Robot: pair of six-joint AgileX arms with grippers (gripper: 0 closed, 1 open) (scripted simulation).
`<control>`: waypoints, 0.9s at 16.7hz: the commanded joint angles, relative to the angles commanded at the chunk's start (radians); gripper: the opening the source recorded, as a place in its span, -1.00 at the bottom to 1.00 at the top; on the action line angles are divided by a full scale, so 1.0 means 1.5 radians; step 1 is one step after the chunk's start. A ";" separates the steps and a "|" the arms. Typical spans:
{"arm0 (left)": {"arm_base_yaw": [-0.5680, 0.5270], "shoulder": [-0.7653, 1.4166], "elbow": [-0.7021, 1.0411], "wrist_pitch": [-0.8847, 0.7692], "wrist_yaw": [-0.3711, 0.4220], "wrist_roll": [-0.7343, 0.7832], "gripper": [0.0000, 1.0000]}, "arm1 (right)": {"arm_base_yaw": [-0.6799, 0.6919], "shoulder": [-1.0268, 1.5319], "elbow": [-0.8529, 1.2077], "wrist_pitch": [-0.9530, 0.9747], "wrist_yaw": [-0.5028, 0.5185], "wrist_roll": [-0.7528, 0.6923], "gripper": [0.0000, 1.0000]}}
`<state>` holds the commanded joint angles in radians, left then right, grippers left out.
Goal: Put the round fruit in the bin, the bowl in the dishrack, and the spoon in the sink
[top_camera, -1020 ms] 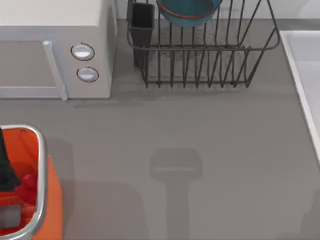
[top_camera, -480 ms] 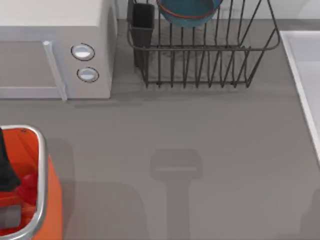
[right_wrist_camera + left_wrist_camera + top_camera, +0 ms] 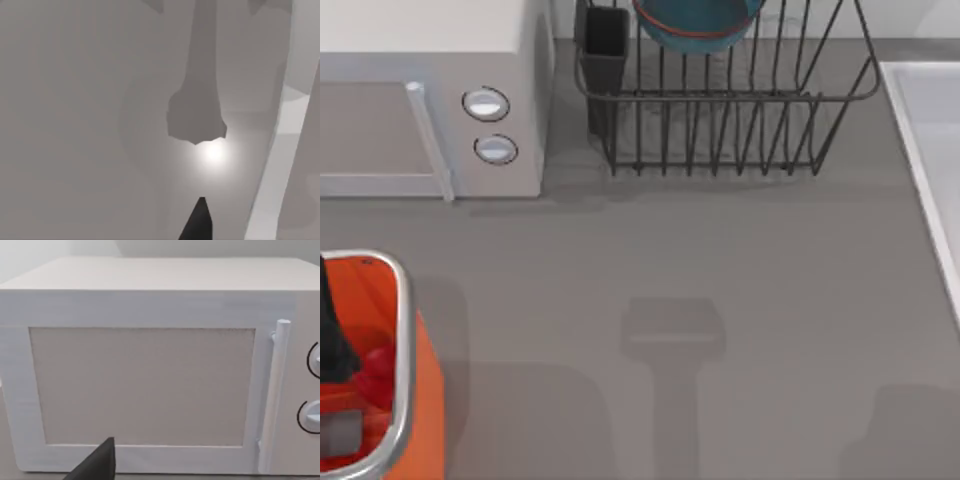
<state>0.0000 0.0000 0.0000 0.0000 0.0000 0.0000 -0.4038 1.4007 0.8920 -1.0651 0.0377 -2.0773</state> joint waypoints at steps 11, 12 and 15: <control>0.000 0.000 0.000 0.000 0.000 0.000 1.00 | 0.006 0.013 0.074 -0.061 0.001 0.006 -1.00; 0.000 0.000 0.000 0.000 0.000 0.000 1.00 | 0.009 0.038 0.103 -0.073 0.001 0.007 -1.00; 0.000 0.000 0.000 0.000 0.000 0.000 1.00 | 0.026 0.144 0.229 -0.120 0.002 0.013 -1.00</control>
<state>0.0000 0.0000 0.0000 0.0000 0.0000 0.0000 -0.3653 1.6168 1.2356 -1.2447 0.0404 -2.0576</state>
